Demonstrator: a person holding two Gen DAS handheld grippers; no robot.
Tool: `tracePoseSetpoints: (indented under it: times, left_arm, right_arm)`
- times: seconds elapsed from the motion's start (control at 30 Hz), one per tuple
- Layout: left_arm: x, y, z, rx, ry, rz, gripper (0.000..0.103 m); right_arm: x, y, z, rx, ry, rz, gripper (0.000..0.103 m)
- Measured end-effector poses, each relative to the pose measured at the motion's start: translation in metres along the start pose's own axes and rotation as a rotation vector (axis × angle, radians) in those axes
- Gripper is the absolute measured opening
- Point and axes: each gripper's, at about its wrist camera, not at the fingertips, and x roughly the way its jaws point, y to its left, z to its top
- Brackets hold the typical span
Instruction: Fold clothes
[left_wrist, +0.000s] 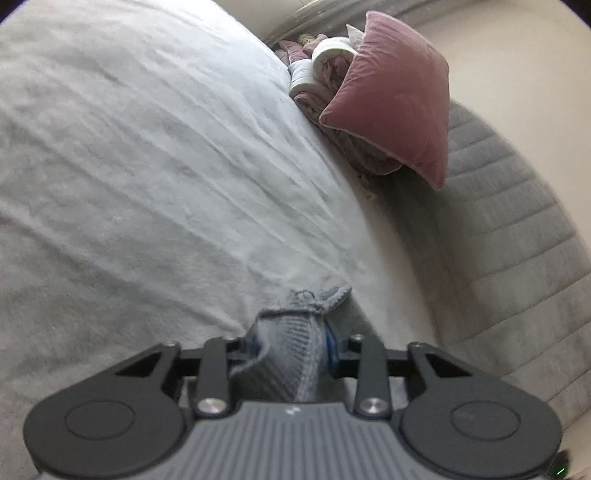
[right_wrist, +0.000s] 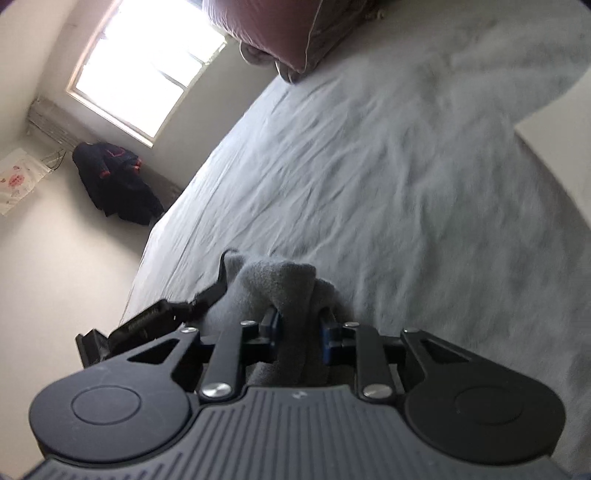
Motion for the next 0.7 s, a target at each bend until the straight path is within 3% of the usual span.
tracePoseSetpoints:
  times: [0.07,0.13,0.33,0.4,0.47,0.5,0.53,0.57,0.63,0.7]
  left_arm:
    - [0.002,0.002,0.003,0.005,0.012,0.010,0.056]
    - [0.005,0.006,0.008,-0.028,0.030,-0.018,0.062]
    - [0.011,0.002,0.007,0.001,0.063,-0.029,0.071]
    - [0.013,-0.002,0.003,0.023,0.067,-0.016,0.069]
    - [0.015,-0.004,0.002,0.030,0.073,-0.001,0.053]
    - [0.017,-0.003,0.002,0.011,0.083,-0.002,0.046]
    - [0.018,-0.003,0.002,-0.005,0.089,-0.003,0.038]
    - [0.017,-0.005,0.002,-0.015,0.080,-0.005,0.035]
    - [0.016,-0.009,0.002,-0.031,0.061,-0.007,0.033]
    - [0.019,-0.020,0.006,-0.015,0.039,-0.012,0.032]
  right_arm:
    - [0.006,-0.012,0.001,0.062,0.022,-0.006,0.032]
    - [0.011,-0.026,-0.001,0.131,0.032,-0.021,0.054]
    - [0.009,-0.028,-0.008,0.148,0.017,0.017,0.069]
    - [0.014,-0.023,-0.012,0.132,0.017,0.007,0.069]
    - [0.023,-0.015,-0.014,0.101,0.006,-0.005,0.070]
    - [0.026,-0.011,-0.015,0.087,0.005,-0.005,0.065]
    - [0.030,-0.007,-0.015,0.075,0.003,-0.005,0.050]
    - [0.032,-0.006,-0.015,0.074,-0.004,-0.006,0.047]
    - [0.028,-0.001,-0.013,0.068,-0.053,-0.034,0.037]
    - [0.023,0.005,-0.008,0.038,-0.099,-0.041,0.033]
